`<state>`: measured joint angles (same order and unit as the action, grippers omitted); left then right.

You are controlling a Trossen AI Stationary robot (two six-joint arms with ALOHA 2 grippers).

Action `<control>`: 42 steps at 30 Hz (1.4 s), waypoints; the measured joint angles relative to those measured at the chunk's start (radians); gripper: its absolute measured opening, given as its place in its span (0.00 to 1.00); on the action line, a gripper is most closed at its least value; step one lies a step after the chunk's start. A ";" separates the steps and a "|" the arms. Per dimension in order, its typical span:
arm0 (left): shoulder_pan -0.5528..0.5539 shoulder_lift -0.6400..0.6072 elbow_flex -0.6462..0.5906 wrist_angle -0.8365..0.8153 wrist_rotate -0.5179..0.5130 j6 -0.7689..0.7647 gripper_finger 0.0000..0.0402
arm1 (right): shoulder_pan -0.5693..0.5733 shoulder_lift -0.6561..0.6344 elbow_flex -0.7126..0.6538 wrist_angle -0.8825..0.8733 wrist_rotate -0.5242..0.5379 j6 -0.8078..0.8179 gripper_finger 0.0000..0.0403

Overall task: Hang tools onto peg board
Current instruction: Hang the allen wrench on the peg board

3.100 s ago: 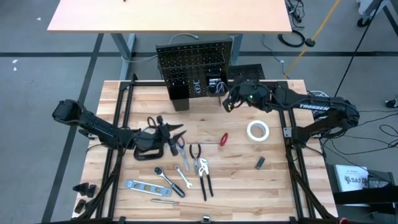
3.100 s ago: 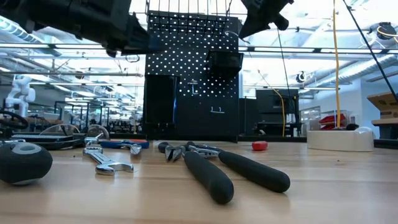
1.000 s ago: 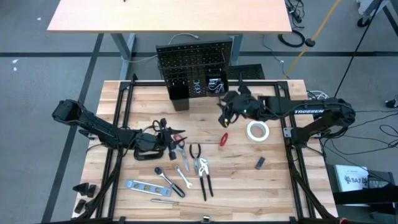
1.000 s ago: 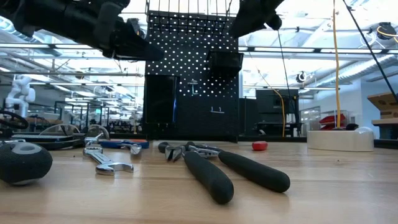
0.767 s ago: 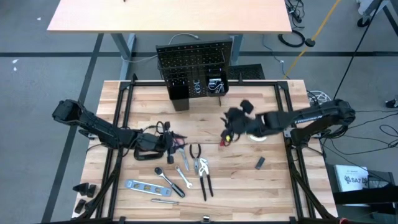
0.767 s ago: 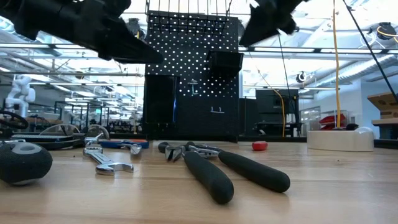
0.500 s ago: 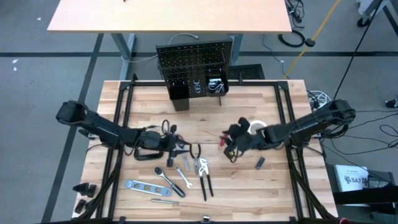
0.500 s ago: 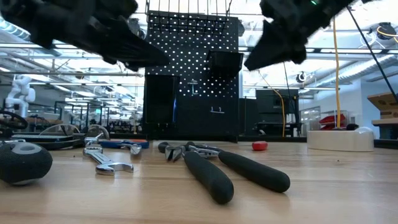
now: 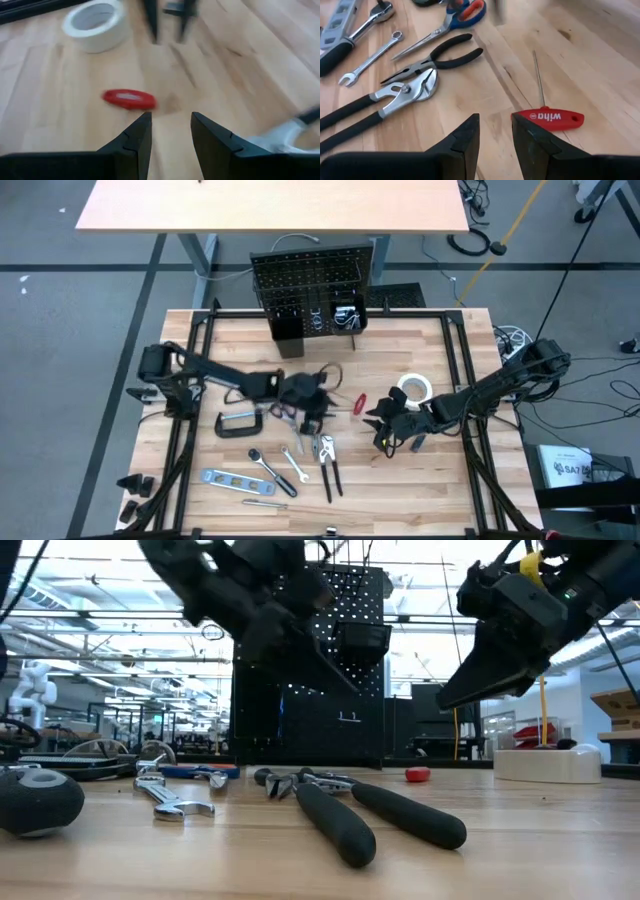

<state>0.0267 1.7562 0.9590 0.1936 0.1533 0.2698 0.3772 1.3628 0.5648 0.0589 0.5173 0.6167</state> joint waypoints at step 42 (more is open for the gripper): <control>0.159 0.325 0.214 -0.193 0.136 0.053 0.03 | 0.059 0.000 0.000 -0.003 0.011 0.009 0.27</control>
<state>0.1857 2.0815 1.1732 0.0006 0.2890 0.3228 0.4358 1.3628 0.5648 0.0554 0.5285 0.6253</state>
